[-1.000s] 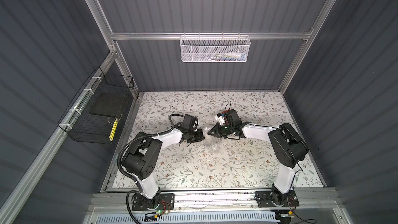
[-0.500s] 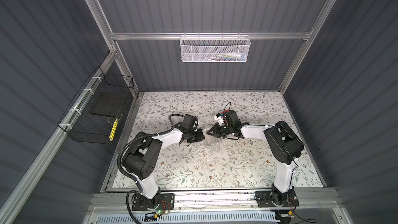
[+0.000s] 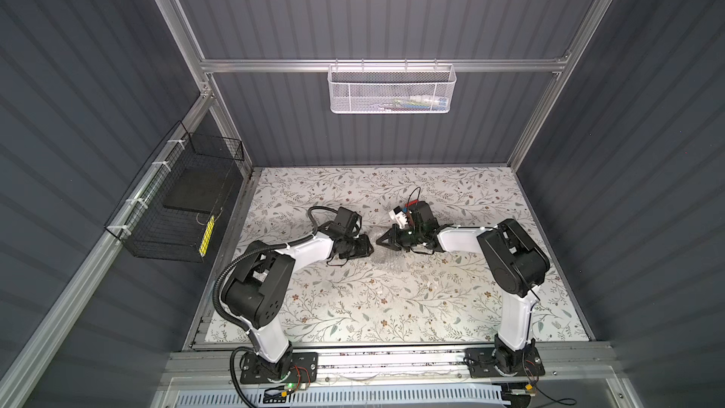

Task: Wrap bowls in bubble wrap
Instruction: Stick the tape on the bubble wrap.

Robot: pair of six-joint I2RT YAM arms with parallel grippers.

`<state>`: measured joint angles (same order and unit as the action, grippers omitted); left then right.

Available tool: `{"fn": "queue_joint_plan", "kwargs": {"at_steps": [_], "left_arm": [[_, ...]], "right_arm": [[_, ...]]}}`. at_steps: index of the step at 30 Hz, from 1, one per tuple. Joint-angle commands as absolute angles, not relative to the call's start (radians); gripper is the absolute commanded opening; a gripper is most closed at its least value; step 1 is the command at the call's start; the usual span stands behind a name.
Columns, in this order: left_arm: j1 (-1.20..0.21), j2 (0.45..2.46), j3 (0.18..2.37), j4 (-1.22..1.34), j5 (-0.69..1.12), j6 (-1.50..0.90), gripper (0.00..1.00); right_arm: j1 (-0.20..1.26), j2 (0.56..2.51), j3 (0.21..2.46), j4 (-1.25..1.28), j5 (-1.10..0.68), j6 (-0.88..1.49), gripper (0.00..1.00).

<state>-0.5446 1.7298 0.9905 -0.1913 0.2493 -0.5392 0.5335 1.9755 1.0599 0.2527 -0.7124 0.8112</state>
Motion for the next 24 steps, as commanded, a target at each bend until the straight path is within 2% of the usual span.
{"fn": "queue_joint_plan", "kwargs": {"at_steps": [1, 6, 24], "left_arm": [[-0.548, 1.687, 1.017, -0.244, 0.199, -0.515, 0.48], [-0.547, 1.675, 1.025, -0.241, 0.172, -0.512, 0.54], [-0.548, 1.570, 0.978, -0.125, 0.153, -0.494, 0.62]], "right_arm": [[0.531, 2.022, 1.042, 0.201, -0.688, 0.811, 0.00], [0.532, 2.022, 1.040, 0.198, -0.685, 0.807, 0.00], [0.532, 2.026, 1.026, 0.205, -0.677, 0.804, 0.00]]}}
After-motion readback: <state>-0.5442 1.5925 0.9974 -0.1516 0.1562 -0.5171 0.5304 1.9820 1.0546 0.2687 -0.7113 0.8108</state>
